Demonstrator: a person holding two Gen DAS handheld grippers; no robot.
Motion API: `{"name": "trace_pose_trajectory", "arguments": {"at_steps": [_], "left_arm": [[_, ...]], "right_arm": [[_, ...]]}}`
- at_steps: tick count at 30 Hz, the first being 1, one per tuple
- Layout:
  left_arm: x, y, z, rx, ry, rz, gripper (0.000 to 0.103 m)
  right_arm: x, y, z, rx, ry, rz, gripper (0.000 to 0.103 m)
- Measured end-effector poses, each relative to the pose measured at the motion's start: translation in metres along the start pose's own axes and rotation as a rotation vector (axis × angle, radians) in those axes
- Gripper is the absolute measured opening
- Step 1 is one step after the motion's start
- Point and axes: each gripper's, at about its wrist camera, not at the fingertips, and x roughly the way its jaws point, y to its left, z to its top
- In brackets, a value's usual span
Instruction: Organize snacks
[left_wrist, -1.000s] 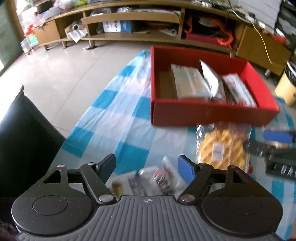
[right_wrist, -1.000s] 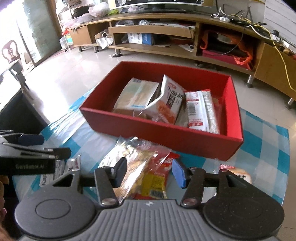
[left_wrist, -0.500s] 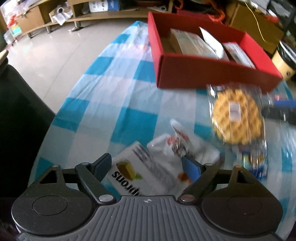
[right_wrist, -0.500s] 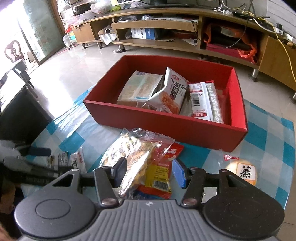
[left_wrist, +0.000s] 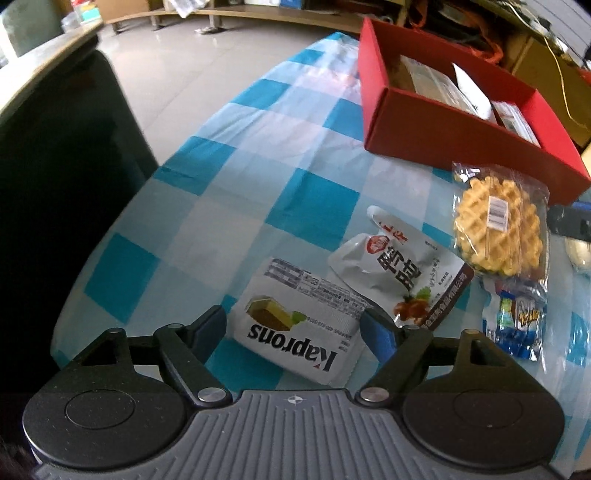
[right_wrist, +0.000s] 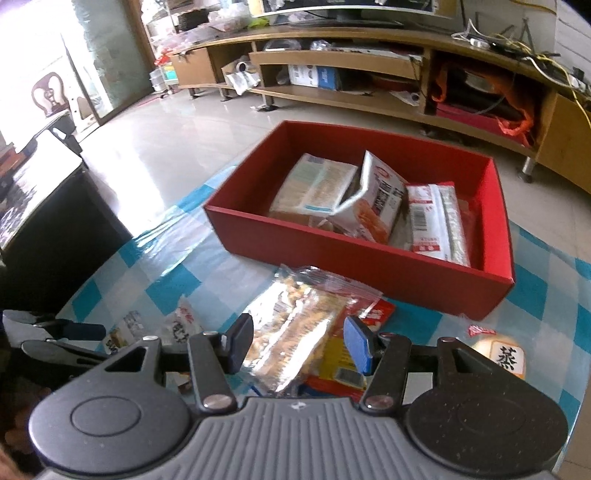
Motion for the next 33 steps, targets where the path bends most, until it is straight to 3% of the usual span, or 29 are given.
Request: {"name": "trace_pose_trajectory", "arguments": {"at_steps": [7,10,15,19,22,27,33], "left_arm": [[0.006,0.012,0.006,-0.079,0.026,-0.024,0.085],[0.005,0.007,0.005,-0.05,0.026,-0.057,0.088],[0.007,-0.003,0.003,0.03,0.016,-0.022,0.087],[-0.009,0.016,0.011,-0.044,-0.03,-0.06,0.089],[-0.012,0.025,0.011,-0.079,-0.011,-0.119,0.089],[-0.018,0.016,-0.01,-0.004,0.032,-0.071,0.087],[0.0,0.034,-0.018,-0.335,0.139,-0.246,0.081]], "right_arm": [[0.002,0.02,0.002,-0.054,-0.005,0.055,0.054],[0.007,0.027,0.005,-0.066,0.003,0.073,0.055],[0.02,0.036,0.01,-0.072,0.02,0.08,0.055],[0.024,0.043,0.013,-0.083,0.023,0.098,0.055],[0.028,0.045,0.016,-0.081,0.028,0.109,0.055],[0.03,0.048,0.018,-0.089,0.033,0.119,0.055],[0.031,0.052,0.021,-0.085,0.032,0.133,0.055]]}}
